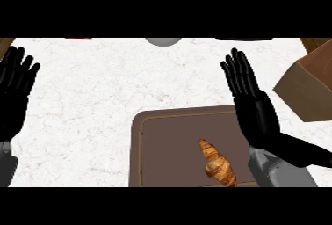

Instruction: Pick the croissant from the tray and place it in the cardboard box

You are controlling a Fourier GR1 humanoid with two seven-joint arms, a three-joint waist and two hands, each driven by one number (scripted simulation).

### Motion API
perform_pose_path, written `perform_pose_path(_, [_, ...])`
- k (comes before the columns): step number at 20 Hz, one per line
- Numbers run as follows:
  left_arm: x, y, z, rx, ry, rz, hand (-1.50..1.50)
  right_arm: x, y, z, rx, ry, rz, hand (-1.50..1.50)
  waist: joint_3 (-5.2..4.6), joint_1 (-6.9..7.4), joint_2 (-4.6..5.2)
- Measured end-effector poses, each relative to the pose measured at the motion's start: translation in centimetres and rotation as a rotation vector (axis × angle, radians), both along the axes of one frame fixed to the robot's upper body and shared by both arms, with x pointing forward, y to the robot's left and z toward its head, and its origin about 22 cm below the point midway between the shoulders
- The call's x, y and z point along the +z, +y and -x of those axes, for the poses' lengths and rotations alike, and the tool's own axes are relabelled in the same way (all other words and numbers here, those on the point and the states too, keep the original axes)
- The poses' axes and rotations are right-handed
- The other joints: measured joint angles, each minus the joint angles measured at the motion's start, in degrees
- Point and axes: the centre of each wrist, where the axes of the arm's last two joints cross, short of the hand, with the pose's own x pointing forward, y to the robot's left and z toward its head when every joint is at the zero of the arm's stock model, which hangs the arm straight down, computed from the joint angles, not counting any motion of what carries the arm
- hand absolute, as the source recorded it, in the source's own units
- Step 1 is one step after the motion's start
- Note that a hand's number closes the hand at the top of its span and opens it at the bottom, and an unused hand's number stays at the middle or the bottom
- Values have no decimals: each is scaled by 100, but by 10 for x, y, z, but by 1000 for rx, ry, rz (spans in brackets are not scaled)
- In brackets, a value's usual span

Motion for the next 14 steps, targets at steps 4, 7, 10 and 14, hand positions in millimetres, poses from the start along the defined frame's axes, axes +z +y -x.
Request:
perform_pose_path(4, [-24,7,7,7,89,-108,0,-32,-44,17,-73,-66,32,-150,107,-201,-162])
perform_pose_path(7, [-42,16,16,22,167,-200,0,-34,-69,25,-166,-177,-47,-150,258,-514,-248])
perform_pose_path(10, [-59,19,24,17,235,-270,0,-69,-119,41,-410,-149,14,-150,238,-686,-194])
perform_pose_path(14, [-82,15,33,-12,286,-331,0,-105,-157,77,-491,-279,80,-150,211,-639,-227])
